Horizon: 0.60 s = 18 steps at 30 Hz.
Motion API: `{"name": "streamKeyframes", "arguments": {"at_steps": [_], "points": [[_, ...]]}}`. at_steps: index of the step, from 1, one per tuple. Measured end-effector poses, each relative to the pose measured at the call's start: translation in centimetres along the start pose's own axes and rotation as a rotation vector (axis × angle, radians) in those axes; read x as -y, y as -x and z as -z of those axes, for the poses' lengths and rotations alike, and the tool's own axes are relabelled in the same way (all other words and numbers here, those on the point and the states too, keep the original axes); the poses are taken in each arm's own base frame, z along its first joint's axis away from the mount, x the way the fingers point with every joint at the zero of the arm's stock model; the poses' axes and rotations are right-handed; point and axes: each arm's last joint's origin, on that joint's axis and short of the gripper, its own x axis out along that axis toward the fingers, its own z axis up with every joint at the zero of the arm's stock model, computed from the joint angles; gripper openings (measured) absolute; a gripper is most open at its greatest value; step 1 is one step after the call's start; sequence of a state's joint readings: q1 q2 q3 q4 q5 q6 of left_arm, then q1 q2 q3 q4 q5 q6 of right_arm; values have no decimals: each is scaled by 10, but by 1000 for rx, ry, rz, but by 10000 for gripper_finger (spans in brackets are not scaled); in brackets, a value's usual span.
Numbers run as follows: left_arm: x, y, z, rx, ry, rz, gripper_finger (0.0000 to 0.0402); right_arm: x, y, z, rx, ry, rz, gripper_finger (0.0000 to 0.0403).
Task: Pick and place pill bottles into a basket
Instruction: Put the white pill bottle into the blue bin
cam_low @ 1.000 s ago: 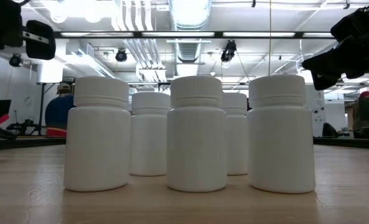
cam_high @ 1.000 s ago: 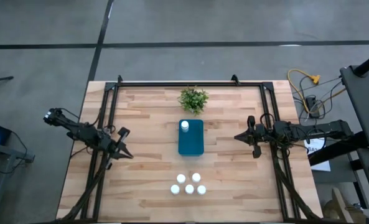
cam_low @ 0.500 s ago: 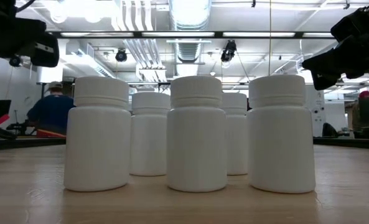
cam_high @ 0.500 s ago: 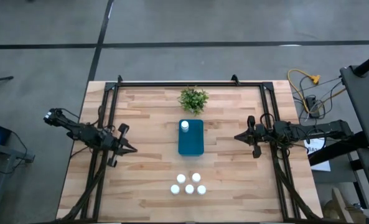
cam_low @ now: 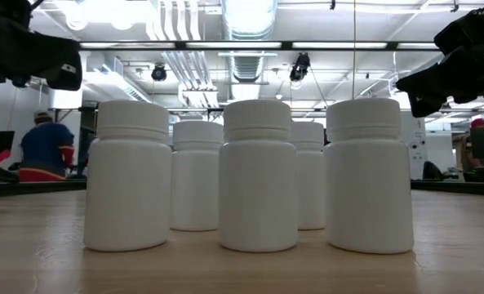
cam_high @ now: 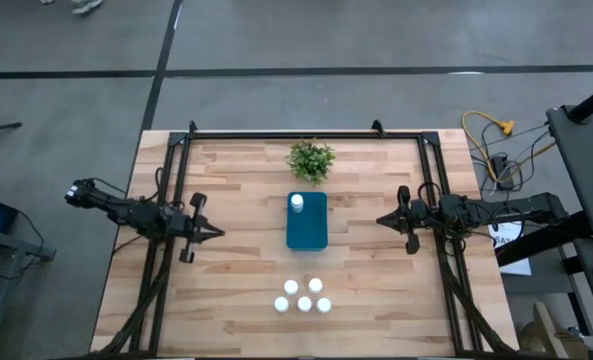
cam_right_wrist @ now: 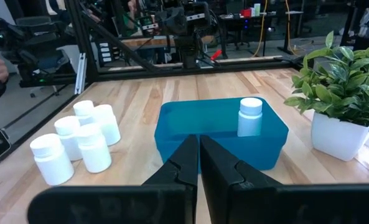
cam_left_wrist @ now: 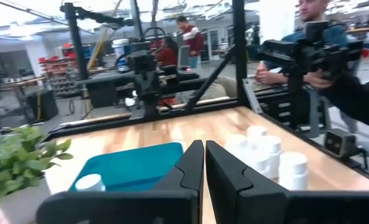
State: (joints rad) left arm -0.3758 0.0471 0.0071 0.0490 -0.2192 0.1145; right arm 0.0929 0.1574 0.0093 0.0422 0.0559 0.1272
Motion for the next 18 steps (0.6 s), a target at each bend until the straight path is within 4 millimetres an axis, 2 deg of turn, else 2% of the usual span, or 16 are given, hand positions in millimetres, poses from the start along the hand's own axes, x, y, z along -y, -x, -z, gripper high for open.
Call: {"name": "streamKeyframes", "arguments": {"at_steps": [5, 18], "points": [[-5, 0, 0, 1, -4, -51, 0, 0, 0, 0, -1, -1, 0, 8], [-7, -1, 2, -10, 2, -53, 0, 0, 0, -2, 24, -2, -4, 8]]}}
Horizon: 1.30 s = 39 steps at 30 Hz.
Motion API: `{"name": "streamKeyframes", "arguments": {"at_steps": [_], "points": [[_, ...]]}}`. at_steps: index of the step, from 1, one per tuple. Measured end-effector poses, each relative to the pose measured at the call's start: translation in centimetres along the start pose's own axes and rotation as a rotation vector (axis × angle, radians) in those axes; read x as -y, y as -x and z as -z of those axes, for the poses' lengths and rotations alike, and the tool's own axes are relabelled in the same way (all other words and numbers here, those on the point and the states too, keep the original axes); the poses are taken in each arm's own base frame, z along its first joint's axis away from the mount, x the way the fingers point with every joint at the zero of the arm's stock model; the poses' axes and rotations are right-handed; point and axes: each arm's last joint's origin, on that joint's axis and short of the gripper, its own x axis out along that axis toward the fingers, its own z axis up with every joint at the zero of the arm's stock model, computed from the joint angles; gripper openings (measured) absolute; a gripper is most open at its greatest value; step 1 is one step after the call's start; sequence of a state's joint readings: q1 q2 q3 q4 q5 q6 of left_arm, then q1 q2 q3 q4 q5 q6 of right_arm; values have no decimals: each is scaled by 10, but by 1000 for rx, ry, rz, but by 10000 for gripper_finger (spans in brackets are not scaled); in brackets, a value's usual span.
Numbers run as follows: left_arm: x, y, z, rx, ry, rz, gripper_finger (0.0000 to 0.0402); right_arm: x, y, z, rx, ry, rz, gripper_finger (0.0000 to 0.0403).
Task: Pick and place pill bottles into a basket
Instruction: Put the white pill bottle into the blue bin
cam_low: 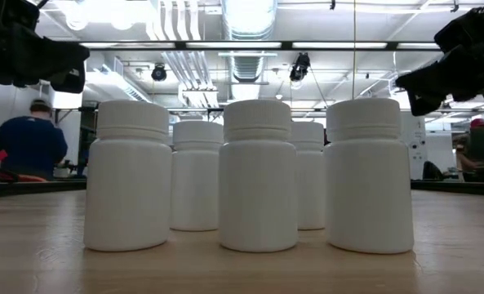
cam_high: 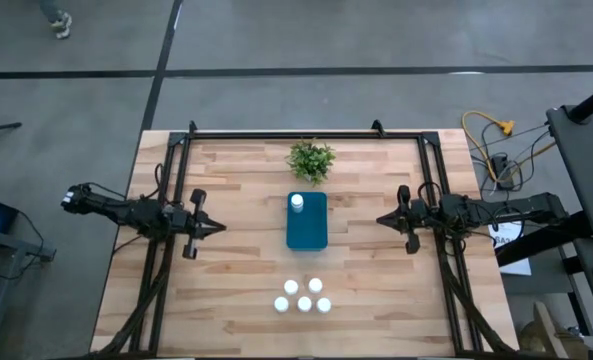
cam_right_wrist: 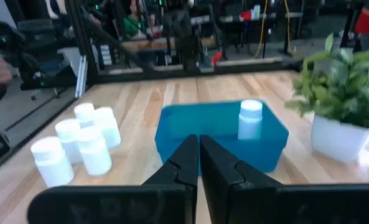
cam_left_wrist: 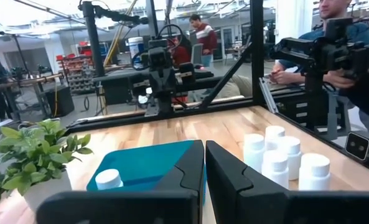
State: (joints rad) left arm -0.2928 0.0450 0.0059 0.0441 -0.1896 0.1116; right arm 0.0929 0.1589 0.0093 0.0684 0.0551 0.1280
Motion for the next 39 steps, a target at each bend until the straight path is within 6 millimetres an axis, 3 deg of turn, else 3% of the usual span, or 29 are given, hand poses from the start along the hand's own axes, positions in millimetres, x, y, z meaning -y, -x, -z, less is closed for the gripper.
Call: {"name": "streamKeyframes", "arguments": {"at_steps": [4, 14, 21, 31, 39], "points": [[0, -1, 1, -15, -3, 2, 0, -1, 1, -10, 75, 12, -13, 8], [2, -5, 7, -78, -15, 10, 0, -9, -10, -67, -88, -13, 9, 8], [2, -6, 8, -97, -19, 13, 0, -18, -57, -99, -278, -17, -36, 8], [2, -6, 6, -78, -15, 10, 0, -31, -133, -112, -566, -43, -147, 9], [2, -6, 7, -82, -16, 11, 0, -58, -179, -128, -642, 6, -264, 9]]}}
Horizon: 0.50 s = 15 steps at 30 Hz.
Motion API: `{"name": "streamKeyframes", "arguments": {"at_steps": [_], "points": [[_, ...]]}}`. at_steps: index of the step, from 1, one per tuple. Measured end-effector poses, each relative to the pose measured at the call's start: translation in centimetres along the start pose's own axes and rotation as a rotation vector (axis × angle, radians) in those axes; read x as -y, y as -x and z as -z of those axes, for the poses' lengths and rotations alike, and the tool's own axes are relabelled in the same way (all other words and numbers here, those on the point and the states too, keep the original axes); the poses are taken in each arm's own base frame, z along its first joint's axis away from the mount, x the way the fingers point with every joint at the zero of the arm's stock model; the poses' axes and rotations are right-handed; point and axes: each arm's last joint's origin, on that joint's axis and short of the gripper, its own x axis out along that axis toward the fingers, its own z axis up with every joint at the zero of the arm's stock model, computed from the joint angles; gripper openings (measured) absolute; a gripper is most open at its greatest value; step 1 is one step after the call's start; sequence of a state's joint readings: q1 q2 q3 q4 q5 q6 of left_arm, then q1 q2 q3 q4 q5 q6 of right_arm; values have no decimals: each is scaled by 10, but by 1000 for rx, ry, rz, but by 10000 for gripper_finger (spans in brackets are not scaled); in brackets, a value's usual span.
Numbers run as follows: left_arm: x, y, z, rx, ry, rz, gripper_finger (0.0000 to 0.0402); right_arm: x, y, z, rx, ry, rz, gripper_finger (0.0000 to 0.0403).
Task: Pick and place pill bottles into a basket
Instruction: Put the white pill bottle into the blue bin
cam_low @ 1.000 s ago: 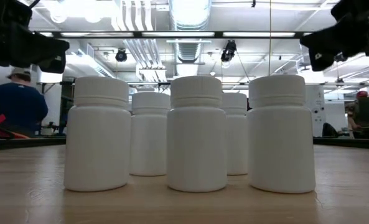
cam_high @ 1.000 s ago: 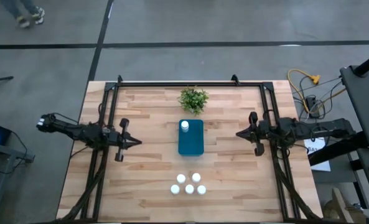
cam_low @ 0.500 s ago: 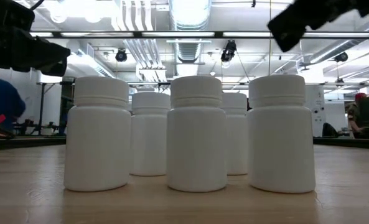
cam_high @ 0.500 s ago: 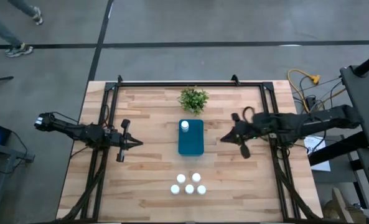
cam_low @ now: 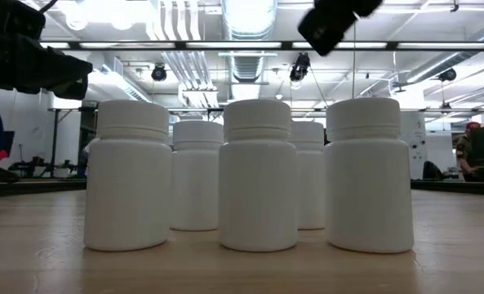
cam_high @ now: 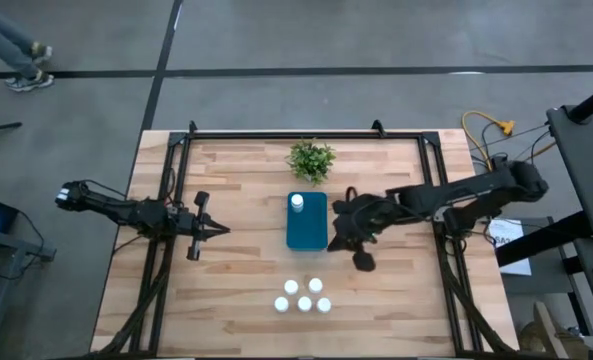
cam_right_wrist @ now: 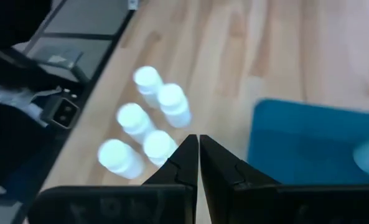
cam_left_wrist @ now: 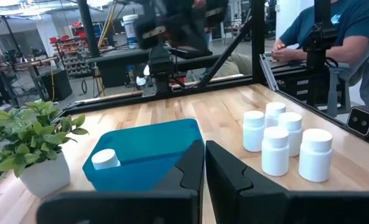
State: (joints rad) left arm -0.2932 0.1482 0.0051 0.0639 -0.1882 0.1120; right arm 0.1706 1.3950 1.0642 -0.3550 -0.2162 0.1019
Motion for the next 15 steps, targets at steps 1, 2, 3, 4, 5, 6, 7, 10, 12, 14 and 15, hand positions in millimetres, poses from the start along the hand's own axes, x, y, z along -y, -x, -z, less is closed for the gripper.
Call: {"name": "streamKeyframes", "arguments": {"at_steps": [1, 2, 3, 4, 5, 6, 7, 10, 12, 14, 15], "points": [[0, 0, 0, 1, 0, 0, 0, -3, -2, -6, -5, 8, -9, 9], [0, 0, 0, 1, 0, 0, 0, -6, -4, -10, -20, 12, -15, 11], [0, 0, 0, 1, 0, 0, 0, -9, -7, -14, -40, 13, -19, 13], [0, 0, 0, 1, 0, 0, 0, -11, -10, -17, -62, 13, -23, 18], [0, 0, 0, 2, 0, 0, 0, -14, -13, -20, -79, 13, -27, 25], [0, 0, 0, 3, 1, 0, 0, -16, -16, -22, -95, 15, -25, 33], [0, 0, 0, 4, 1, 0, 0, -18, -20, -24, -108, 12, -21, 41], [0, 0, -1, 6, 1, 0, 0, -22, -28, -30, -130, 0, -6, 72], [0, 0, 0, 2, 0, 0, 0, -23, -34, -31, -170, -18, -3, 94], [0, 0, 0, 0, 0, 1, 0, -24, -40, -31, -200, -36, 0, 115], [0, 0, 0, 1, 0, 1, 0, -24, -43, -31, -216, -43, 3, 125]]}}
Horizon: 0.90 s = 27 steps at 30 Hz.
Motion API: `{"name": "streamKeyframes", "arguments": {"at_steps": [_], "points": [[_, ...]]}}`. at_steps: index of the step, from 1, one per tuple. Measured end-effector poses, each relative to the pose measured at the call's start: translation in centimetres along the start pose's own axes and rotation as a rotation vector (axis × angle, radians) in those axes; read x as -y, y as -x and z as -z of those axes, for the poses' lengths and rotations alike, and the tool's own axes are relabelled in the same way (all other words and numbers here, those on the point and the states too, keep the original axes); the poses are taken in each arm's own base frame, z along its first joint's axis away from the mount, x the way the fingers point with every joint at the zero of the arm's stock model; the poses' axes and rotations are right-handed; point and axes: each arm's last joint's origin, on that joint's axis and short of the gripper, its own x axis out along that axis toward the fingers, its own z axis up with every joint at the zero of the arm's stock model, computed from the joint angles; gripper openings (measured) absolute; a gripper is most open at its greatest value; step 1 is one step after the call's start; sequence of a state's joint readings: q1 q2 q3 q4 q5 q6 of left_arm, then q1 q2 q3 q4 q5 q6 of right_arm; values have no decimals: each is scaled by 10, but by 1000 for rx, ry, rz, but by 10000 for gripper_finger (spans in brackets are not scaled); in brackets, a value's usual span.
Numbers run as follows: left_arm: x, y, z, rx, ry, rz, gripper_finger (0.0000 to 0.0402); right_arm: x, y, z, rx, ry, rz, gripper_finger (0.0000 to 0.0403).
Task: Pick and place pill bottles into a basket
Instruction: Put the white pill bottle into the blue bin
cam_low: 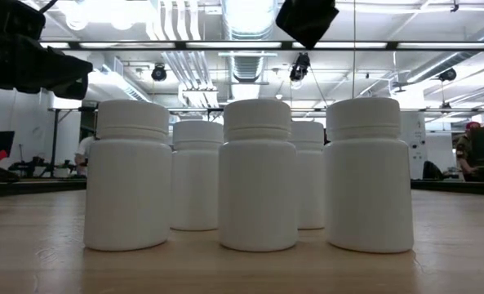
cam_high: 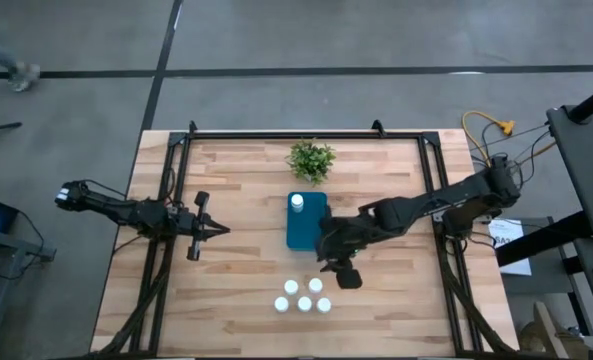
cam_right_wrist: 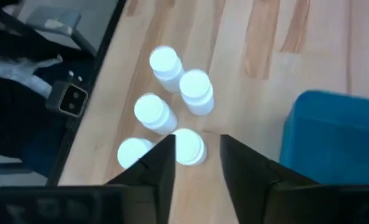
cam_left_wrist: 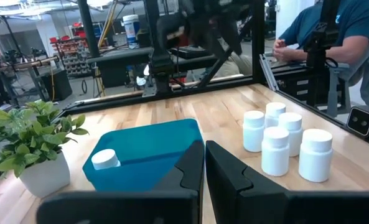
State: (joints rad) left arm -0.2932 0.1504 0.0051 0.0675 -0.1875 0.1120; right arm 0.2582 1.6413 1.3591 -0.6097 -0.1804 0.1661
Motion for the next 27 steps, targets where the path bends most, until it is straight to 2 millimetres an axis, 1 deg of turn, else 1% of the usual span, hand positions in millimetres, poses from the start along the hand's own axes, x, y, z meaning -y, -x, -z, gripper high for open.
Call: {"name": "streamKeyframes", "arguments": {"at_steps": [5, 9, 16, 27], "points": [[0, 0, 0, 0, 0, 0, 0, -2, -8, -1, -33, -15, 0, 169], [0, 0, 0, -3, 0, 0, 0, -2, -10, -1, -39, -49, 0, 191], [0, 0, 0, -4, 0, 1, 0, -5, -14, 0, -48, -92, -5, 196], [0, 0, -1, -1, 1, 0, 0, -2, -40, 7, -116, -113, 7, 196]]}}
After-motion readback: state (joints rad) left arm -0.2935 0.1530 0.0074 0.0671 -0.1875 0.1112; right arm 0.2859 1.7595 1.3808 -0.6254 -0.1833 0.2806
